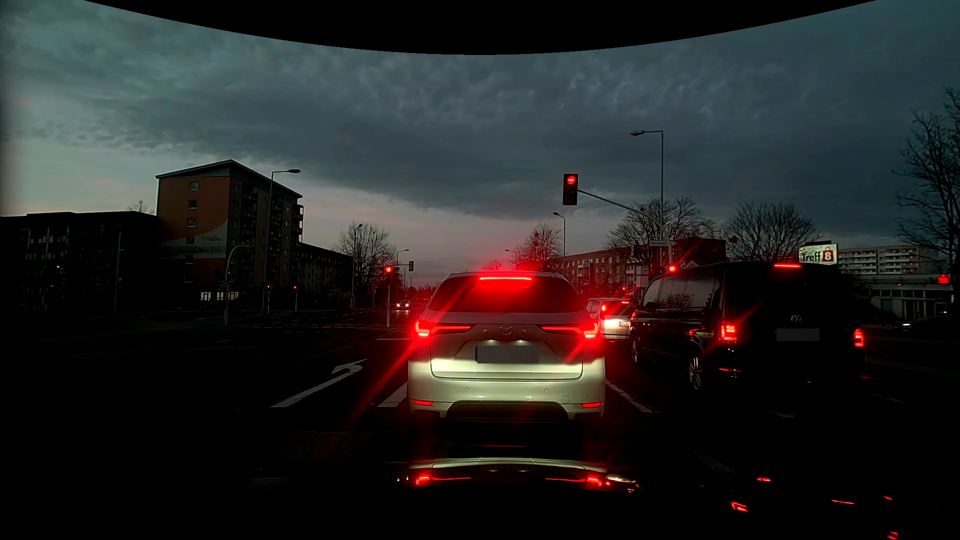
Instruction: Follow the waypoints while adhering to traffic rules and regulations
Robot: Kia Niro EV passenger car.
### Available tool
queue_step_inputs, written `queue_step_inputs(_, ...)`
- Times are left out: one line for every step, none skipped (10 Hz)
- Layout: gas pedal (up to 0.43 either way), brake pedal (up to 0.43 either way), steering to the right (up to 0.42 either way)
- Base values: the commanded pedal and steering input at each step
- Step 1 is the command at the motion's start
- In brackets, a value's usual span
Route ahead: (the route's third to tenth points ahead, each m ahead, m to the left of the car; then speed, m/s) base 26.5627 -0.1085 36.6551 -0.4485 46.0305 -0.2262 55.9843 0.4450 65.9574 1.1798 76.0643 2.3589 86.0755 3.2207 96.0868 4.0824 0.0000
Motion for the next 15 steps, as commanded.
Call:
queue_step_inputs(0.000, 0.341, -0.010)
queue_step_inputs(0.000, 0.341, -0.010)
queue_step_inputs(0.000, 0.341, -0.010)
queue_step_inputs(0.000, 0.341, -0.010)
queue_step_inputs(0.000, 0.341, -0.010)
queue_step_inputs(0.000, 0.341, -0.010)
queue_step_inputs(0.000, 0.341, -0.010)
queue_step_inputs(0.000, 0.341, -0.010)
queue_step_inputs(0.000, 0.341, -0.010)
queue_step_inputs(0.000, 0.341, -0.010)
queue_step_inputs(0.000, 0.341, -0.010)
queue_step_inputs(0.000, 0.341, -0.010)
queue_step_inputs(0.000, 0.341, -0.010)
queue_step_inputs(0.000, 0.341, -0.010)
queue_step_inputs(0.000, 0.341, -0.010)
